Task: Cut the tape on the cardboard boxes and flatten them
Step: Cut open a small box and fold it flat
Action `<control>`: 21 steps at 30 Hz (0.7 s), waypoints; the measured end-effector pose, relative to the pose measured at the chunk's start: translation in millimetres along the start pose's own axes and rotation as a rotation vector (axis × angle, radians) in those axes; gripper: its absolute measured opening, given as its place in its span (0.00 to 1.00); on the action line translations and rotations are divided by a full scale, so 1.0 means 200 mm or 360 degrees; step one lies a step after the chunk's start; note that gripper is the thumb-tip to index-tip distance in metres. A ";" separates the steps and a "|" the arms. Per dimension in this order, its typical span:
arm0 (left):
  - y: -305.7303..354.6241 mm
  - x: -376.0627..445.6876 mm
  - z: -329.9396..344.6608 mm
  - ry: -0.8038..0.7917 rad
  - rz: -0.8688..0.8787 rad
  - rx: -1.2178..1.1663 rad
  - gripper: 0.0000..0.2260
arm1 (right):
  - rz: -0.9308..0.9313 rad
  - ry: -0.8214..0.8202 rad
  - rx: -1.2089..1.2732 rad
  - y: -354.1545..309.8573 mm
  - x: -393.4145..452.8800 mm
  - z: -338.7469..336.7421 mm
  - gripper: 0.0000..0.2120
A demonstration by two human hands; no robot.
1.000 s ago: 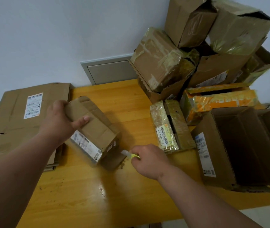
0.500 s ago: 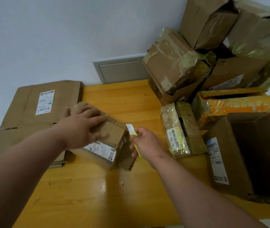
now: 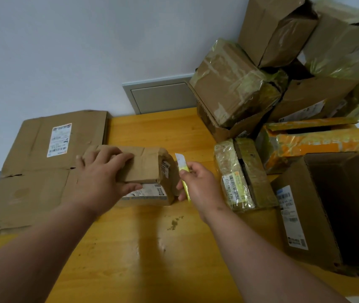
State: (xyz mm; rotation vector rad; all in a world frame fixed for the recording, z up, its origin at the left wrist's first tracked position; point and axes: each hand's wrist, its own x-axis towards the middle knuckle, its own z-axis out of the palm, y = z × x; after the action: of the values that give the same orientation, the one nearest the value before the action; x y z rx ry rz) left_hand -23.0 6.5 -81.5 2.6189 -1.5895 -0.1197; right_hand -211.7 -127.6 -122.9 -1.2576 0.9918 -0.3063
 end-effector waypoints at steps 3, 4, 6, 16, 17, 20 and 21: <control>-0.01 -0.05 0.04 0.0123 0.0012 0.0030 0.38 | -0.0065 -0.0041 -0.0109 -0.01 0.00 0.00 0.08; -0.02 -0.05 0.04 0.0105 0.0040 0.0041 0.38 | -0.0063 -0.0060 -0.0116 -0.01 0.00 0.01 0.08; -0.03 -0.06 0.02 0.0013 0.0083 0.0086 0.39 | -0.0040 -0.0102 -0.0070 0.00 -0.01 0.03 0.09; -0.04 -0.13 0.02 -0.0337 0.0133 0.0246 0.38 | 0.0279 -0.0037 0.0066 -0.13 0.02 0.13 0.16; -0.04 -0.14 0.02 -0.0347 0.0131 0.0260 0.38 | 0.0312 -0.0034 0.0036 -0.14 0.02 0.14 0.17; -0.04 -0.16 0.03 -0.0366 0.0127 0.0285 0.39 | 0.0393 -0.0047 0.0081 -0.15 0.02 0.17 0.17; -0.03 -0.16 0.03 -0.0365 0.0127 0.0276 0.39 | 0.0409 -0.0043 0.0112 -0.16 0.02 0.18 0.15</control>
State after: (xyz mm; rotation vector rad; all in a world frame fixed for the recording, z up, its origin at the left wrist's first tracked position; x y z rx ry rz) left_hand -32.7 38.8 -87.0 2.7506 -1.8525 -0.2999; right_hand -173.3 -117.8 -97.4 -1.0542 1.0968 -0.1231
